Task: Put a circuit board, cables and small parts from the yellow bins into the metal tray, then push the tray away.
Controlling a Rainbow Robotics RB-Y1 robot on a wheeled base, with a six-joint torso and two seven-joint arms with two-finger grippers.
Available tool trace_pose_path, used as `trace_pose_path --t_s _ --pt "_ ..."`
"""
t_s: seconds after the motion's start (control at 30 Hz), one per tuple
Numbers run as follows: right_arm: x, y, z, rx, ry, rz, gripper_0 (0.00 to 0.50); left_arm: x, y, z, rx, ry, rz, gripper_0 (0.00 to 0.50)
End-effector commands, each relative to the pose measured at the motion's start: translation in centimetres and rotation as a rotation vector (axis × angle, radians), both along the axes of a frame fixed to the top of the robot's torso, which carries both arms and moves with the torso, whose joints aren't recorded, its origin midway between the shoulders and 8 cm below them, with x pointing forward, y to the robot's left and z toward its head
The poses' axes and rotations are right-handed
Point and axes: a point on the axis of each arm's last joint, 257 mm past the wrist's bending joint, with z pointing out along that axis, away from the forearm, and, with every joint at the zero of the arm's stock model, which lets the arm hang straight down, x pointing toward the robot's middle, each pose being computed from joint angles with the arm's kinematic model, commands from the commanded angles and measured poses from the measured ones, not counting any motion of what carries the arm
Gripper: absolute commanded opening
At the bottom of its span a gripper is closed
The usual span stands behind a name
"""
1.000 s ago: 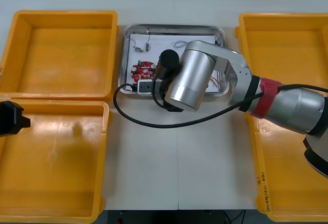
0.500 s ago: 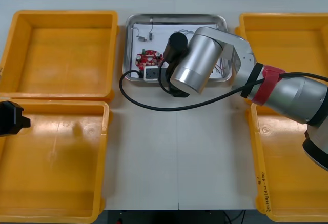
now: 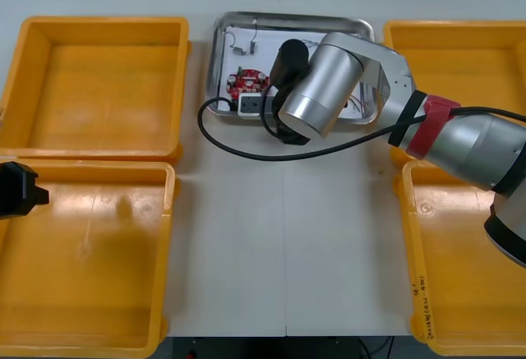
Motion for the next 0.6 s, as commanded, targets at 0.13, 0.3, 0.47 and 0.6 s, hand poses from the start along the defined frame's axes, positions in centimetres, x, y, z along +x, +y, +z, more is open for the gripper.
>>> trace_pose_path --t_s 0.13,0.3,0.47,0.6 --pt "2.3 0.2 3.0 0.013 -0.052 0.000 0.000 -0.5 1.5 1.1 0.107 -0.017 -0.101 0.500" --pt "2.9 1.4 3.4 0.029 -0.070 0.018 0.000 -0.5 1.5 1.1 0.107 -0.017 -0.101 0.500" --pt "2.9 3.1 3.8 0.048 -0.083 0.048 0.000 -0.5 1.5 1.1 0.107 -0.017 -0.101 0.500" --pt "2.9 3.3 4.1 0.042 -0.090 0.057 0.000 -0.5 1.5 1.1 0.107 -0.017 -0.101 0.500"
